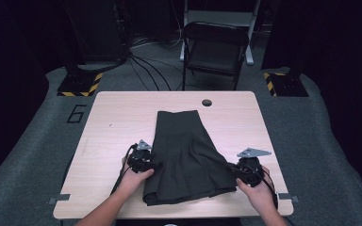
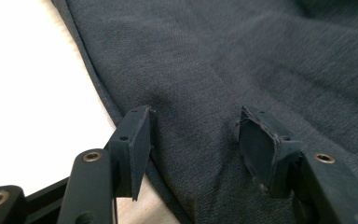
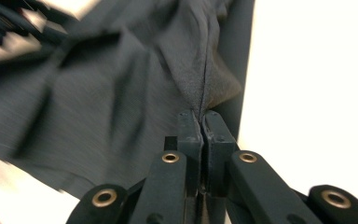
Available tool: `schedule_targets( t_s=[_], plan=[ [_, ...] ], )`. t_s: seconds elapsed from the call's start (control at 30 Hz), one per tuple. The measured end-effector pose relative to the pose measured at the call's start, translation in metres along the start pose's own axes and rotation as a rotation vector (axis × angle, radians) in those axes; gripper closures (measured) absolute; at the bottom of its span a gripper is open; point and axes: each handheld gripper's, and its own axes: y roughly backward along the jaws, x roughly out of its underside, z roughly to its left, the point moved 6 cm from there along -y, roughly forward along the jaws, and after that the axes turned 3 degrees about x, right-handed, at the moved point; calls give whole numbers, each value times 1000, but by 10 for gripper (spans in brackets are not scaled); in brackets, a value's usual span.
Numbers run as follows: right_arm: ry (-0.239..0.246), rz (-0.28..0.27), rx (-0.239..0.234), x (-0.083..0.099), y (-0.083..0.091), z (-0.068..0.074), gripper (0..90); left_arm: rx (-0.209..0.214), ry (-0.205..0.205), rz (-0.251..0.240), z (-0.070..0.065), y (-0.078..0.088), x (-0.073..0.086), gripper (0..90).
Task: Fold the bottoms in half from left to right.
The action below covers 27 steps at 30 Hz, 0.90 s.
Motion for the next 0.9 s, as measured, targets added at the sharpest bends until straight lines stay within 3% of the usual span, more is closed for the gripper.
schedule_targets(
  t_s=[0.17, 0.2, 0.3, 0.43, 0.5, 0.6, 0.9],
  plan=[
    [-3, 146, 14, 29, -26, -13, 875, -2, 17, -10, 2, 1, 0, 416],
    [-21, 151, 18, 30, -28, -13, 875, 0, 17, -10, 2, 1, 0, 412],
    [-10, 166, 14, 33, -31, -14, 875, -4, 14, -11, 4, 2, 0, 407],
    [34, 182, 33, 37, -35, -10, 874, 1, 24, -5, 4, -1, 1, 392],
    [28, 175, 46, 36, -36, -10, 864, -2, 21, -10, 4, -3, 1, 388],
    [22, 161, 43, 37, -35, -8, 766, -5, 6, -9, 3, -5, 1, 383],
    [24, 25, 70, 26, -32, -10, 545, -10, 12, -26, 3, -8, 1, 354]
  ],
)
